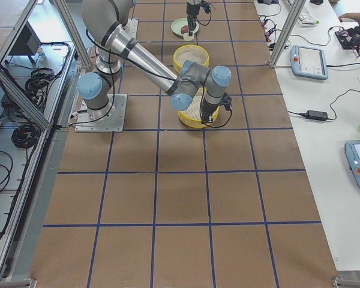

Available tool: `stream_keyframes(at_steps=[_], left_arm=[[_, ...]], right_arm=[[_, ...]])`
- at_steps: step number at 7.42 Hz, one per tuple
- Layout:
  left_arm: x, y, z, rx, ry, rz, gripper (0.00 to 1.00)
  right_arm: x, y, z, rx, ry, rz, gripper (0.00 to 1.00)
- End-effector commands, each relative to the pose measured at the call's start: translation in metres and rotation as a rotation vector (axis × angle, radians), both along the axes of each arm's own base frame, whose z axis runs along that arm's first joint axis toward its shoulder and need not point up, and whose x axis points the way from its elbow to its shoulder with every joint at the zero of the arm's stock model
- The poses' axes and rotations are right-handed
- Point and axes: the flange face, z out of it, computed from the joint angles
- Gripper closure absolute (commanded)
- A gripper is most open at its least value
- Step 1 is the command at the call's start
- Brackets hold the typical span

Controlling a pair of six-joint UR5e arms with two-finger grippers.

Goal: Stack buns with steamer

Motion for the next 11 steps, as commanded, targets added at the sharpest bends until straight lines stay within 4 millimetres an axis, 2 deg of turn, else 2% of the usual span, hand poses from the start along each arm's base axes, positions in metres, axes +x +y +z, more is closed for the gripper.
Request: stream_keyframes(at_steps=[1, 2, 3, 4, 5, 6, 8, 9, 10, 11], left_arm=[[-0.008, 0.001, -0.014, 0.003, -0.001, -0.013, 0.0], [-0.007, 0.0, -0.013, -0.012, -0.016, -0.053, 0.0], [0.003, -0.003, -0.013, -0.036, -0.066, -0.121, 0.0], [0.005, -0.002, -0.017, -0.029, -0.075, -0.124, 0.0], [0.005, -0.002, -0.017, -0.028, -0.074, -0.118, 0.0], [0.005, -0.003, -0.018, -0.026, -0.075, -0.113, 0.0], [-0.004, -0.004, -0.012, -0.025, -0.055, -0.021, 0.0], [-0.02, 0.006, -0.01, -0.028, -0.053, -0.025, 0.0], [-0.023, 0.006, -0.002, -0.049, -0.053, -0.067, 0.0], [0.007, -0.009, 0.005, -0.087, -0.064, -0.181, 0.0]], right_arm=[[0.01, -0.005, 0.029, 0.005, -0.017, 0.014, 0.92], [0.042, -0.009, 0.037, -0.023, -0.048, 0.036, 0.92], [0.09, -0.009, 0.044, -0.018, -0.053, 0.019, 0.93], [0.134, -0.007, 0.049, -0.025, -0.037, -0.031, 0.93], [0.182, -0.004, 0.051, -0.031, -0.023, -0.007, 0.93], [0.208, -0.001, 0.051, -0.036, -0.015, -0.005, 0.93], [0.213, 0.001, 0.048, -0.03, -0.016, -0.005, 0.93], [0.214, 0.001, 0.049, -0.032, -0.017, -0.005, 0.93], [0.217, 0.002, 0.048, -0.031, -0.026, -0.053, 0.93], [0.234, 0.004, 0.049, -0.041, -0.024, -0.094, 0.93]])
